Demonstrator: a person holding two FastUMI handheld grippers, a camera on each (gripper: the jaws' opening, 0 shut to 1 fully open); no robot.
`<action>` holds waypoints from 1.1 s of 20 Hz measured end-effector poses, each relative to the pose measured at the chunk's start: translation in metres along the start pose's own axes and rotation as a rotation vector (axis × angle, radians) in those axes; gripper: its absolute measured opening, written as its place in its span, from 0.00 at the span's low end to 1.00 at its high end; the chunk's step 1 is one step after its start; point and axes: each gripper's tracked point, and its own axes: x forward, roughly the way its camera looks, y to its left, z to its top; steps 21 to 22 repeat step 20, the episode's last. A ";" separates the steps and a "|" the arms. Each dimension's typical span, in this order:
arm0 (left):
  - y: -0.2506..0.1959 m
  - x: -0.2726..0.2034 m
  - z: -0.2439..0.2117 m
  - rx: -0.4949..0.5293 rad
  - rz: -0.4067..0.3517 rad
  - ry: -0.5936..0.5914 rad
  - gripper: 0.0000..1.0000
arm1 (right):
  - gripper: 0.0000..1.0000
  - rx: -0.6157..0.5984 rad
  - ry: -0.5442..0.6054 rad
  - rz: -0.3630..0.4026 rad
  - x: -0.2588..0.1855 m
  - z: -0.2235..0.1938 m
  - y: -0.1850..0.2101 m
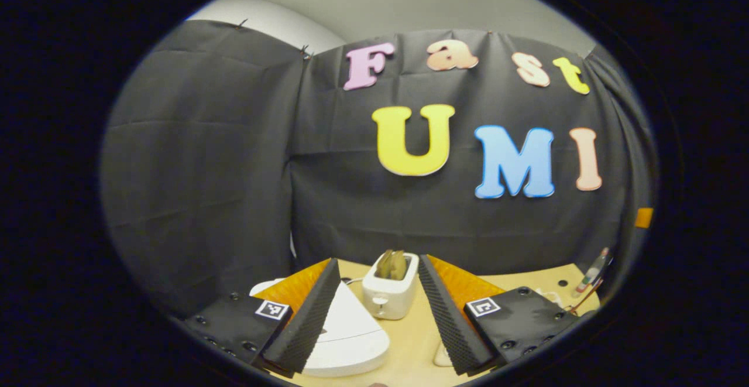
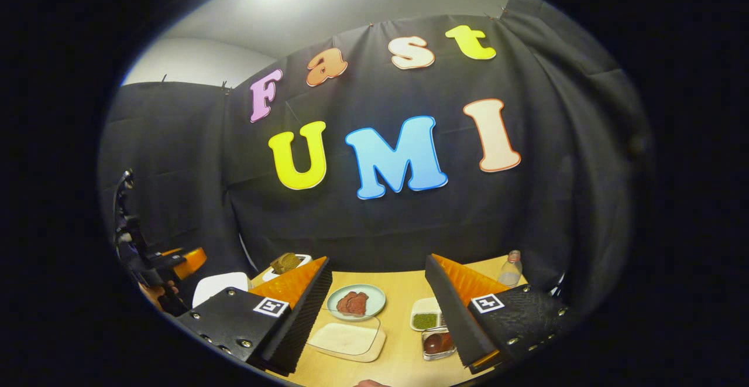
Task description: Close the left gripper, press the button to open the rice cooker; take a wooden spoon from the chopstick holder with the right hand, scoop a spoonful of rice and pour it into the rice cooker, then put the wooden spoon back into the chopstick holder.
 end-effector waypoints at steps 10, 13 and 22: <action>-0.092 -0.070 0.075 -0.083 -0.266 -0.084 0.95 | 0.98 -0.044 -0.091 -0.127 -0.063 0.043 0.038; -0.089 -0.083 0.076 -0.077 -0.293 -0.084 0.94 | 0.97 -0.046 -0.092 -0.159 -0.076 0.040 0.044; -0.095 -0.103 0.088 -0.084 -0.307 -0.088 0.97 | 0.97 -0.053 -0.107 -0.156 -0.091 0.045 0.061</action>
